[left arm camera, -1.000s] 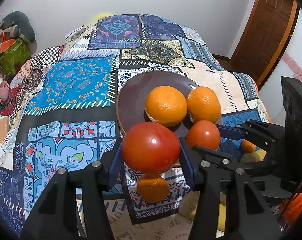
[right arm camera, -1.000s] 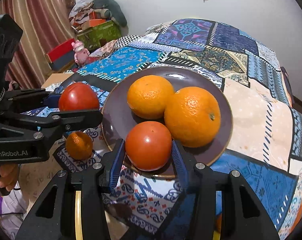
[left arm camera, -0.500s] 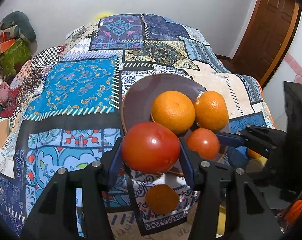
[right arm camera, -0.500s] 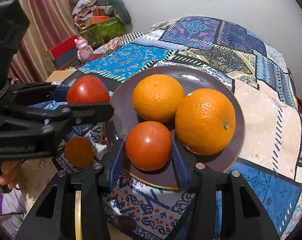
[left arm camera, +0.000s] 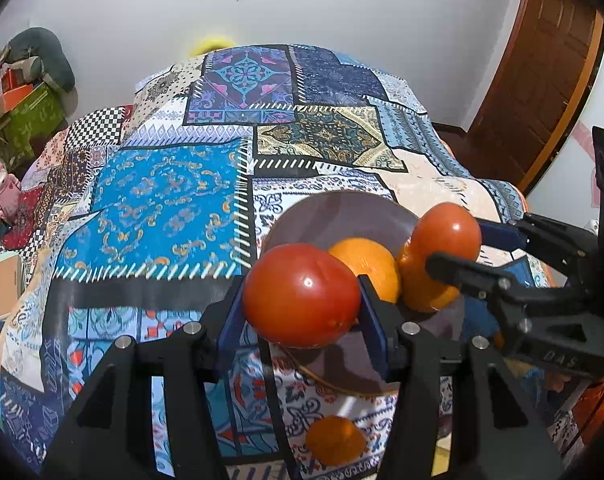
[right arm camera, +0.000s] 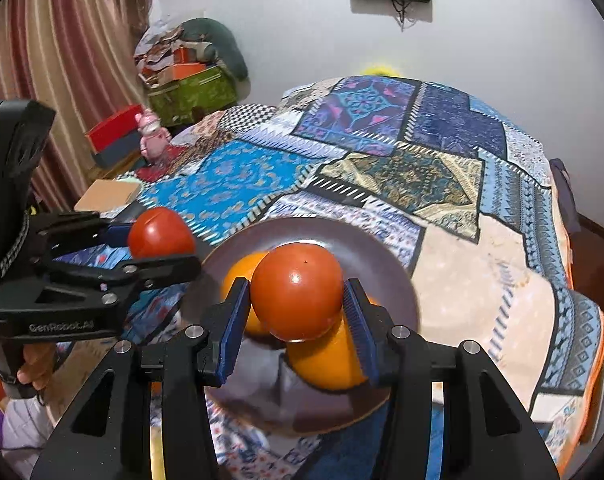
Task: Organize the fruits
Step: 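Carry both held tomatoes over the plate beside the oranges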
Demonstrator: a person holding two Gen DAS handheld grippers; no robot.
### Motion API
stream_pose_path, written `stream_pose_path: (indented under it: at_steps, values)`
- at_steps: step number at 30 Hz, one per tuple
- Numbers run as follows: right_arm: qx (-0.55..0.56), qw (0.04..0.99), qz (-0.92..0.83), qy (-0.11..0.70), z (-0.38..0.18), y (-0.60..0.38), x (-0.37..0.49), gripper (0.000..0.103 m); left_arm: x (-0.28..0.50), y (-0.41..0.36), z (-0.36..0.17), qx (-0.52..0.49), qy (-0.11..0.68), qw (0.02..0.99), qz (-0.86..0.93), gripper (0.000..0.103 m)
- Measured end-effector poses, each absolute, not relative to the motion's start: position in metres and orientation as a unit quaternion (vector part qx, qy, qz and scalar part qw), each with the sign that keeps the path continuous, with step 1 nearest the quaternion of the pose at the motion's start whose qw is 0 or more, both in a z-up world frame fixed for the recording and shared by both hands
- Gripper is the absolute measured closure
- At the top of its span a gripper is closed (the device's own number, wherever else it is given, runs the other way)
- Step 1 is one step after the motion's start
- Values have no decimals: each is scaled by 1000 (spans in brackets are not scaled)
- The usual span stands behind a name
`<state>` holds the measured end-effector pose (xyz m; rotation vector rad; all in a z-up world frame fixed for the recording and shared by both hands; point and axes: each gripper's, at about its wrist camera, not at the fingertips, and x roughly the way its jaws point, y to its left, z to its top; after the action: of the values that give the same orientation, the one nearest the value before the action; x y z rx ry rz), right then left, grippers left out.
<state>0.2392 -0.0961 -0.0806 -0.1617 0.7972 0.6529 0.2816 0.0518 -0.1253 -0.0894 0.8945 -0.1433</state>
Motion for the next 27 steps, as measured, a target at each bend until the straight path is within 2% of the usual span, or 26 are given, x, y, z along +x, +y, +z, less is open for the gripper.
stream_pose_path:
  at_steps: [27]
  values:
    - [-96, 855, 291, 419, -114, -94, 299, 58, 366, 34, -162, -46, 471, 877, -81, 50]
